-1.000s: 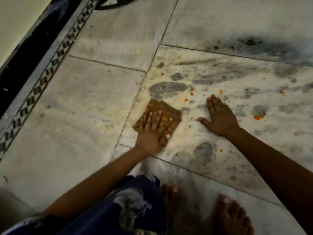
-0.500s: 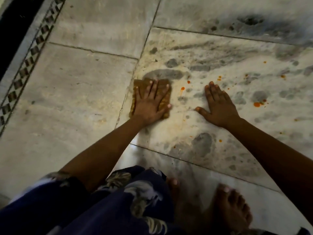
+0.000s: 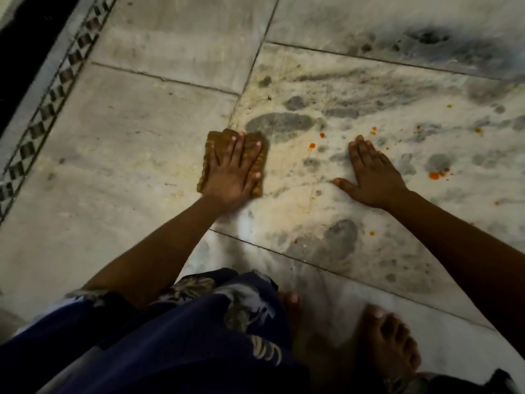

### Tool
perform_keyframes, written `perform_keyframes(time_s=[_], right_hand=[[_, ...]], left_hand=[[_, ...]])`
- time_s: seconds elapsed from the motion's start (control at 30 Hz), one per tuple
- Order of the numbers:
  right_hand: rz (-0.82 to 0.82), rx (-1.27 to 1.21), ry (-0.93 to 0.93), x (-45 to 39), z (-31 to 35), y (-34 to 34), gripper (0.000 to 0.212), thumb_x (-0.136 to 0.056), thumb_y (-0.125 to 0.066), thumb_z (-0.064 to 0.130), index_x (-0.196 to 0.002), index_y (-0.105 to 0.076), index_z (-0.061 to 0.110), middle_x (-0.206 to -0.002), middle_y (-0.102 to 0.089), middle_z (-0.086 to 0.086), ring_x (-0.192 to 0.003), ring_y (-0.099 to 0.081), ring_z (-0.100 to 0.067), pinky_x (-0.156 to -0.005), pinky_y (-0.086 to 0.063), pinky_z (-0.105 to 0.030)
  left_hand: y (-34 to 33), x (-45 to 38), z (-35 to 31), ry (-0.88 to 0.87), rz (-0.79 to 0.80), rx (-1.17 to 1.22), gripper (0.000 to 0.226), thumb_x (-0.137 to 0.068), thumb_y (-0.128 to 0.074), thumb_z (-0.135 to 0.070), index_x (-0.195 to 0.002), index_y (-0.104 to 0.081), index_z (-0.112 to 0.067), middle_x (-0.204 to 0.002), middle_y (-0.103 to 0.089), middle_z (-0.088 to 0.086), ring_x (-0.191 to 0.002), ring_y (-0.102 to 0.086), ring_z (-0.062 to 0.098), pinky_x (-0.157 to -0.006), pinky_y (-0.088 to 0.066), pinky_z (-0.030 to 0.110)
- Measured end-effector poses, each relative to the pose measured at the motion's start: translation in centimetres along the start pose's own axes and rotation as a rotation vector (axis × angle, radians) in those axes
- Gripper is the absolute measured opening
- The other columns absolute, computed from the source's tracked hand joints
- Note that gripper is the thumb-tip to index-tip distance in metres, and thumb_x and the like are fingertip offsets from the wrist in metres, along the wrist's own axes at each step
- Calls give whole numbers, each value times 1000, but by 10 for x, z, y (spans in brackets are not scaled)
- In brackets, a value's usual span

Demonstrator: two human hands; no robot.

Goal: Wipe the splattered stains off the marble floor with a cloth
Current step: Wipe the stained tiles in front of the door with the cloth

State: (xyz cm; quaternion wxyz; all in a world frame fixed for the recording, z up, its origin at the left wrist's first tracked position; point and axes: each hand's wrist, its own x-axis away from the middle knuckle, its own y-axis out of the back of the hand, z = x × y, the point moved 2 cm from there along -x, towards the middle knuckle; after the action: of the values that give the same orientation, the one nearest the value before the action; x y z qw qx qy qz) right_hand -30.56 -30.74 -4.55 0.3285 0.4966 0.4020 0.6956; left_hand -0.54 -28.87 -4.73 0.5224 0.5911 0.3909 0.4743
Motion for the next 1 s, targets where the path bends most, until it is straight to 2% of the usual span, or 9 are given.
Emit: perform_keyframes(time_s=[0.13, 0.23, 0.4, 0.5, 0.6, 0.67, 0.83, 0.9, 1.0], right_hand=[[-25, 0, 11, 2, 0, -1, 89, -90, -27, 67, -149, 7, 10, -157, 14, -10, -146, 8, -23, -116, -1, -36], [-56, -12, 3, 3, 0, -5, 95, -78, -18, 68, -150, 5, 10, -158, 12, -10, -146, 7, -23, -116, 0, -36], [-36, -9, 3, 1, -1, -6, 94, -81, -20, 69, -150, 6, 11, -158, 12, -9, -146, 8, -22, -116, 1, -37], [-16, 0, 4, 2, 0, 0, 87, -92, -33, 62, -150, 7, 10, -157, 15, -9, -146, 9, -22, -117, 0, -36], [18, 18, 3, 3, 2, 3, 85, -93, -33, 58, -149, 9, 10, -157, 16, -10, -146, 9, -23, -117, -1, -36], [4, 15, 10, 4, 0, 2, 85, -93, -29, 62, -149, 8, 9, -157, 15, -11, -146, 8, -23, -117, -1, -36], [-66, -25, 3, 10, -1, -5, 90, -82, -18, 64, -150, 2, 9, -158, 9, -10, -146, 5, -23, -116, 2, -36], [-82, -32, 2, 17, 0, -9, 90, -80, -13, 64, -150, 0, 10, -158, 7, -10, -146, 4, -22, -116, 4, -36], [-168, -34, 10, 38, -6, -19, 90, -80, -6, 67, -150, -4, 10, -158, 2, -10, -146, 2, -22, -115, 6, -34]], left_hand=[[-21, 79, -51, -262, -25, -6, 60, -95, -6, -50, -150, -2, -25, -156, -9, 17, -144, -12, 33, -109, -7, 64], [-26, 85, -46, -412, -29, -38, 58, -96, -10, -50, -150, -7, -29, -154, -18, 12, -142, -17, 28, -109, -9, 57], [-9, 29, -20, -191, -31, -68, 58, -95, -12, -46, -149, -18, -25, -155, -20, 15, -144, -15, 27, -111, -7, 59], [9, -18, 4, -3, 9, -115, 63, -91, -4, -47, -150, -6, -25, -157, -9, 17, -145, -8, 30, -112, 3, 60], [8, -15, -2, -2, 68, -101, 65, -87, 3, -50, -147, 9, -25, -157, 3, 17, -145, 1, 31, -112, 9, 56], [-3, 19, -31, -107, 78, -77, 63, -89, 3, -52, -147, 11, -26, -157, 4, 18, -145, 3, 32, -113, 7, 57], [-20, 70, -55, -486, 37, -25, 57, -96, -8, -52, -148, -11, -28, -154, -15, 11, -143, -14, 26, -112, -8, 56], [-17, 46, -35, -426, -24, -20, 58, -94, -12, -54, -147, -10, -31, -154, -19, 9, -142, -15, 24, -109, -10, 61], [-5, -13, -16, -96, -26, 51, 63, -88, -14, -58, -147, -3, -37, -158, -10, 7, -145, -7, 24, -106, -9, 68]])
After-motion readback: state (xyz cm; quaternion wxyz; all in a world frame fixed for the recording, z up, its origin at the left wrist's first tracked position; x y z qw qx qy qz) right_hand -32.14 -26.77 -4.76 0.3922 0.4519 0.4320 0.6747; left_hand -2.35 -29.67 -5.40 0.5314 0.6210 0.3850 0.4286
